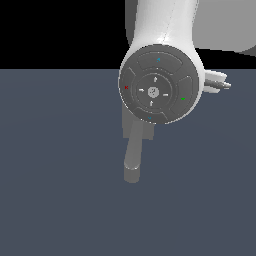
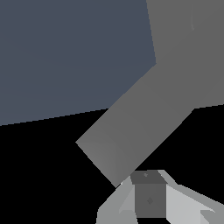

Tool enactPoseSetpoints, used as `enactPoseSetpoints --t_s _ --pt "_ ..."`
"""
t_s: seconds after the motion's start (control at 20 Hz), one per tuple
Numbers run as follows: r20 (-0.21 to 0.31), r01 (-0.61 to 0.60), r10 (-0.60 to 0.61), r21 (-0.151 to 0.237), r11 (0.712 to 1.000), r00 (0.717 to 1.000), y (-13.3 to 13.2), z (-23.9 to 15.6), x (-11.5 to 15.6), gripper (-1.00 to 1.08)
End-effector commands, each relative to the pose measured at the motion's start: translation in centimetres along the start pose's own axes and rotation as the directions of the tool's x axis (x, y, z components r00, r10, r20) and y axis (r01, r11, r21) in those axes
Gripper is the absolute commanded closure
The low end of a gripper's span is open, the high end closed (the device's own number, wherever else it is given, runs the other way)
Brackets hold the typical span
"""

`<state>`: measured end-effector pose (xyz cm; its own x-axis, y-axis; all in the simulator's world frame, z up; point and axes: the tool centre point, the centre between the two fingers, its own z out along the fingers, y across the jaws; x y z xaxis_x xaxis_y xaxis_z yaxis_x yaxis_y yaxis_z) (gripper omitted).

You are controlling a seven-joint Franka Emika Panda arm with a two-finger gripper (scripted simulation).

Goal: Turn on the faucet by rotating a designated handle.

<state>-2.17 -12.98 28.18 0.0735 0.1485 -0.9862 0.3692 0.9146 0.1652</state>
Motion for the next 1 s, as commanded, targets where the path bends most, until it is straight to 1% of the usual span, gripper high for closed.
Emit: enactPoseSetpoints --t_s 0.0,0.95 --pt "0.066 0.097 -0.084 -0.214 0.972 0.994 2.8 -0.3 -1.3 1.08" --pt "-0.007 0.166 -0.173 -0.247 0.955 0.985 -2.3 1.0 4.0 1.08"
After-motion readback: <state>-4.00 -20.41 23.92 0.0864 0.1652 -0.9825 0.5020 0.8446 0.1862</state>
